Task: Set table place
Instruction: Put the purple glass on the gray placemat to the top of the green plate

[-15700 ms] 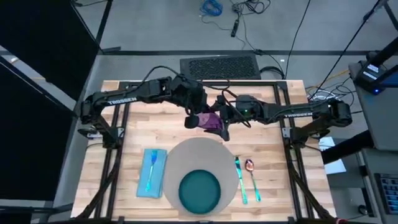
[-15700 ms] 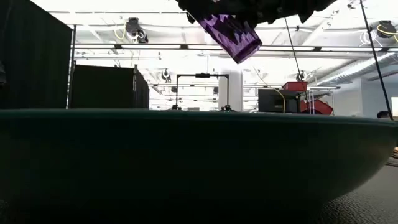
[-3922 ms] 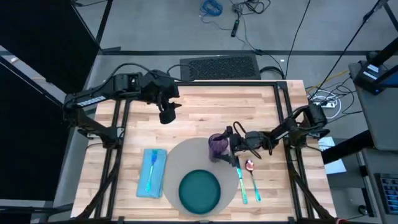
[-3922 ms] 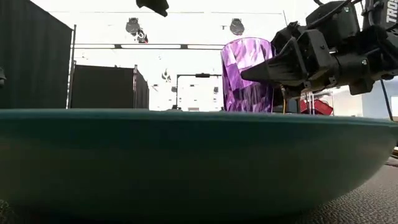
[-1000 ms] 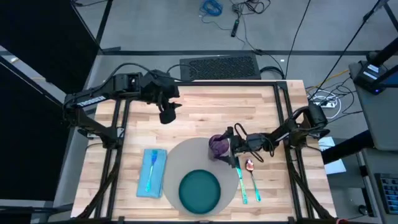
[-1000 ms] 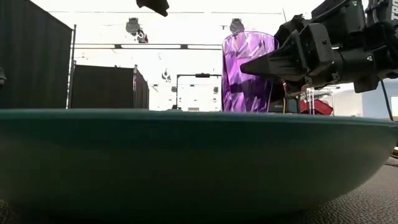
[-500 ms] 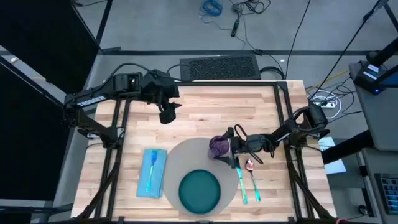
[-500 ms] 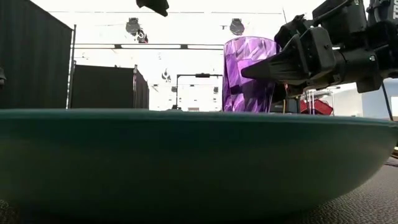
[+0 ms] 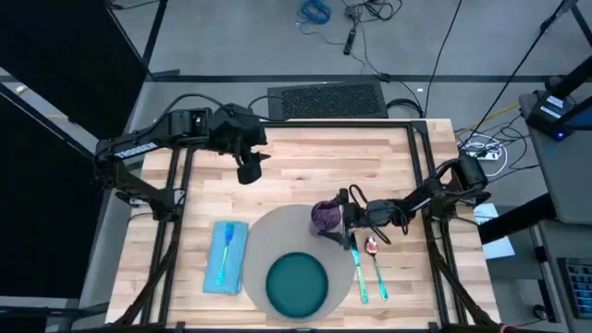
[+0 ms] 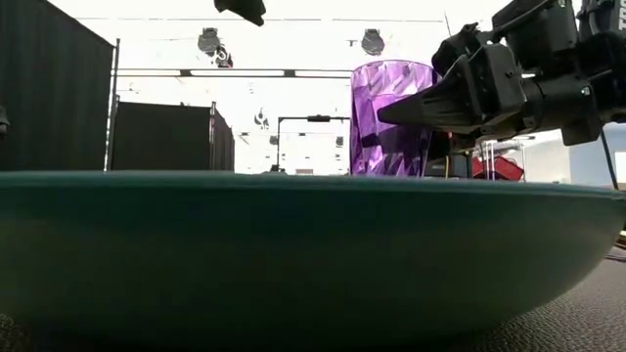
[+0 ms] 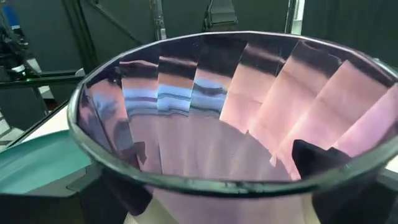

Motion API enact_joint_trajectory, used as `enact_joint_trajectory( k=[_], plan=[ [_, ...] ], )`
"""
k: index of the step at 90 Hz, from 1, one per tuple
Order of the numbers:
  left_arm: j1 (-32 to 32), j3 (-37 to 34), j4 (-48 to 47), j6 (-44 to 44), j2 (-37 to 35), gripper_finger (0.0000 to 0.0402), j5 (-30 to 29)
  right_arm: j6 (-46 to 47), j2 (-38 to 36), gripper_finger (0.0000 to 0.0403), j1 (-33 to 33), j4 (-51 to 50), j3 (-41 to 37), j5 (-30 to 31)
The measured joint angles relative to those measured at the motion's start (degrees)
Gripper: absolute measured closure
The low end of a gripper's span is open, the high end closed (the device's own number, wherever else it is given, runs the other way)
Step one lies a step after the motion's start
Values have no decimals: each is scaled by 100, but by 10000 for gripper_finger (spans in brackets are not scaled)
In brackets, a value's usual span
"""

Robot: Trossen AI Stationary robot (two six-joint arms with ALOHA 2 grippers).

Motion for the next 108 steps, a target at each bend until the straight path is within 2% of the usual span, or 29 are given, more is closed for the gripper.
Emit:
enact_joint_trajectory(
  k=[13, 26, 79, 98, 108],
  plan=[
    [-1, 0, 2, 1, 0, 233, 0, -58, 0, 3, 0, 64, 1, -26],
    [-1, 0, 0, 1, 0, 233, 0, -61, -7, 3, 72, 154, 28, -508],
    [0, 2, 58, 38, 37, 233, 238, -61, -13, 3, 111, 116, 25, -471],
    [1, 7, 280, -747, 145, 233, 238, -20, -13, 3, 111, 110, 25, -473],
    [-1, 7, 365, -747, 217, 233, 238, -20, -13, 3, 111, 101, 25, -473]
  ],
)
